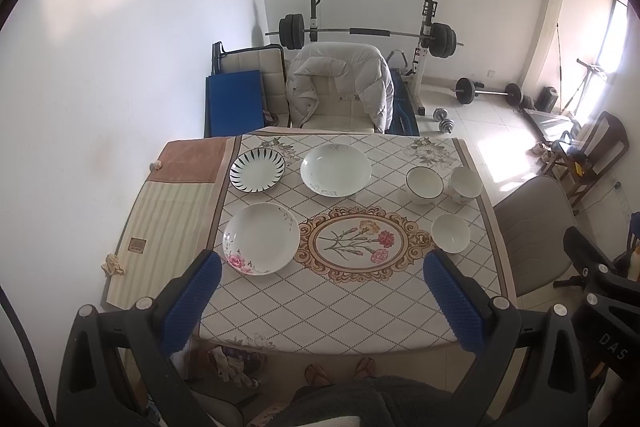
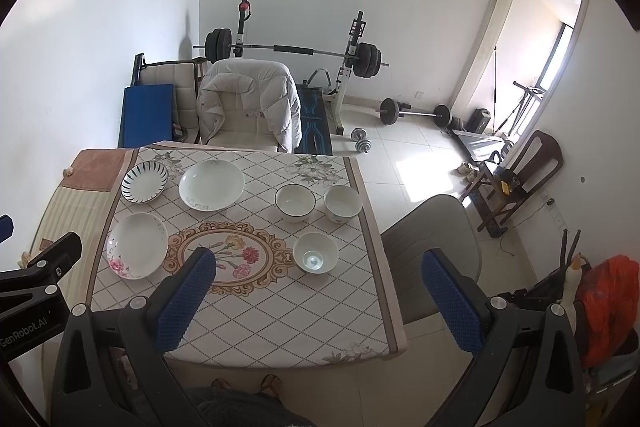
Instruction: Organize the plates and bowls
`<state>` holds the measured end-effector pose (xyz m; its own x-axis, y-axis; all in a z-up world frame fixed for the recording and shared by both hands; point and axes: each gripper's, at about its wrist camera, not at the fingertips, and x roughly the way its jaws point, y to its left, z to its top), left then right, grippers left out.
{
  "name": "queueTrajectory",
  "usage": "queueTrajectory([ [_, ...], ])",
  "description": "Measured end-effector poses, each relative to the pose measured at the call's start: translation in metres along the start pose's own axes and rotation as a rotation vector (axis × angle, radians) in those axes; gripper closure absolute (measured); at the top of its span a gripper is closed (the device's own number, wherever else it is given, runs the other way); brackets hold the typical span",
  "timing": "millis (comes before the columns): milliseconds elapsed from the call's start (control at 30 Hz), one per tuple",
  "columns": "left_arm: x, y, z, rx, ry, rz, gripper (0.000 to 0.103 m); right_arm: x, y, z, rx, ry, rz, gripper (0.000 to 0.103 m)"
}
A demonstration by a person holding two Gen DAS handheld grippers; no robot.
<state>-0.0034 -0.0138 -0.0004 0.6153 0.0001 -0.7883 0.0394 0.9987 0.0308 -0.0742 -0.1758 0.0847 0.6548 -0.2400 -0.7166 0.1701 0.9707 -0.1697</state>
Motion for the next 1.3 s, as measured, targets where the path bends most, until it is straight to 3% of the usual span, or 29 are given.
queueTrajectory([
  [767,-0.003,0.012,0.003,0.019,0.006,0.027,0.000,0.002,0.001,-0.001,0.016,-0.006,0.015,0.000],
  [1100,0.011,0.008,0.010,-0.011,0.016,-0.014,0.000,0.023,-0.015,0.000,0.078,0.023,0.037,0.000],
  [1200,0.024,0.013,0.015,-0.035,-0.018,0.019,0.000,0.048,-0.017,0.000,0.076,0.028,0.085,0.000],
  [1300,0.050,0.027,0.019,-0.075,0.000,0.081,0.000,0.089,-0.011,-0.004,0.051,0.077,0.199,0.000],
])
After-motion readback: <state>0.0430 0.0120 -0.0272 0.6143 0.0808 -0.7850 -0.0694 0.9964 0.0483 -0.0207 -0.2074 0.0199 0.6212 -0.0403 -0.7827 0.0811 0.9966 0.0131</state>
